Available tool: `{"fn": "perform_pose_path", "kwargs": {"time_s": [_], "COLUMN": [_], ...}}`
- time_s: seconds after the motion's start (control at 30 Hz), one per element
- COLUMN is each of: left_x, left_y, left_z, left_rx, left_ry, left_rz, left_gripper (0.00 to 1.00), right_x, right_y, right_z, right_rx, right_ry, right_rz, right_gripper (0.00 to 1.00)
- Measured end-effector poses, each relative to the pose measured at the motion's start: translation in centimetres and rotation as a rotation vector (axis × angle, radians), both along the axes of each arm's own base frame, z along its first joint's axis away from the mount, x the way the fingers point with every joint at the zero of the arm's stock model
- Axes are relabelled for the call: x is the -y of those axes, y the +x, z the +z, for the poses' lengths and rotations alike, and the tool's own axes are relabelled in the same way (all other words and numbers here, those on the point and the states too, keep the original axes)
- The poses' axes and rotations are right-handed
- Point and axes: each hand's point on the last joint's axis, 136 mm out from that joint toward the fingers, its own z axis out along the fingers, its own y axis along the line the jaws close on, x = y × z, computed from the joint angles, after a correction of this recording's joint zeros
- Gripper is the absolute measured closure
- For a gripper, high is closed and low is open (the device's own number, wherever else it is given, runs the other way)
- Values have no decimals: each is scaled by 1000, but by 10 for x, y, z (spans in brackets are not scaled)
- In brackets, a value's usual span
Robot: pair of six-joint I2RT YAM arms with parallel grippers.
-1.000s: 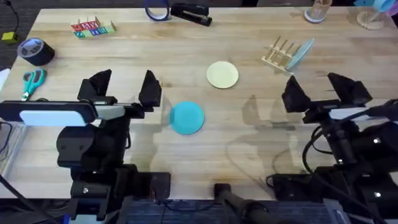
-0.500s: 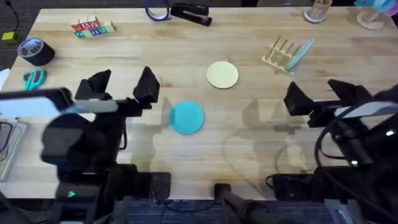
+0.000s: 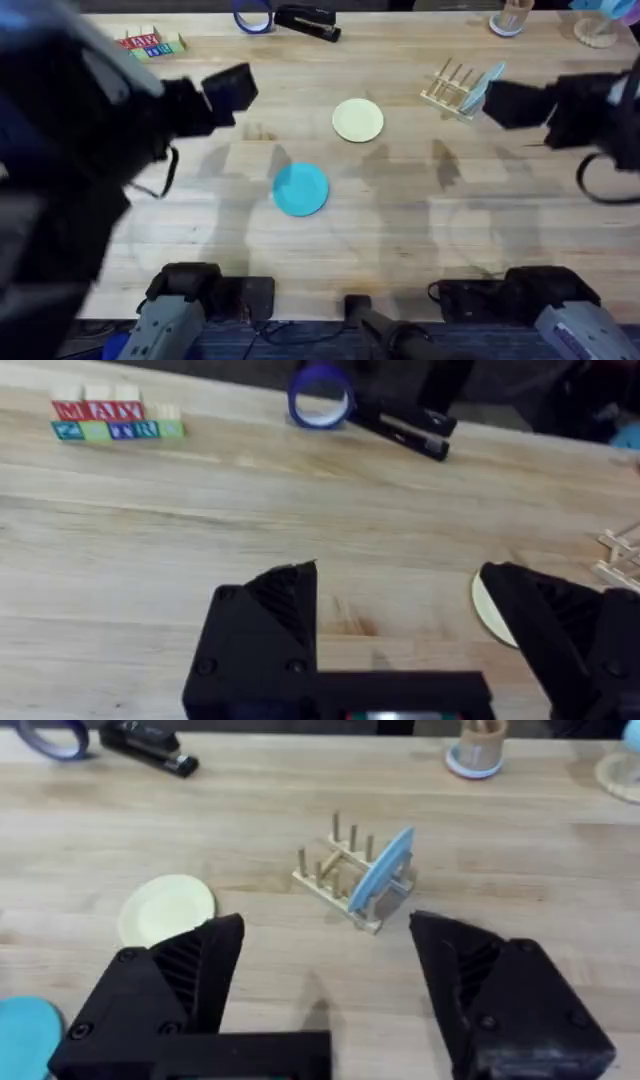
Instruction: Pick up the plates from the table one by one and place each into a slot on the dish rack.
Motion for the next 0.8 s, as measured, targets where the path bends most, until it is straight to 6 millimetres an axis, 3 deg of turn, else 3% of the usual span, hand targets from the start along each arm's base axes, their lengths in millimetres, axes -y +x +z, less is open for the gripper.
{"fn": "perform_pose_path", "kwargs": {"time_s": [0.17,0.47,0.8], "left_x": [13,19,32], "left_y": [15,23,26], "left_z": [1,-4,-8], "left_rx": [-158,-421,-472], "left_ry": [-12,-24,-72], "left_rz": [-82,-134,-194], "left_gripper": [8,7,8], "right_x": [-9,-21,-24], "right_y": [14,24,28], "right_z": [7,11,14], "right_rx": [-142,-329,-325], "right_ry": [26,72,82], "right_rz": [43,98,112], "right_gripper": [5,6,6]}}
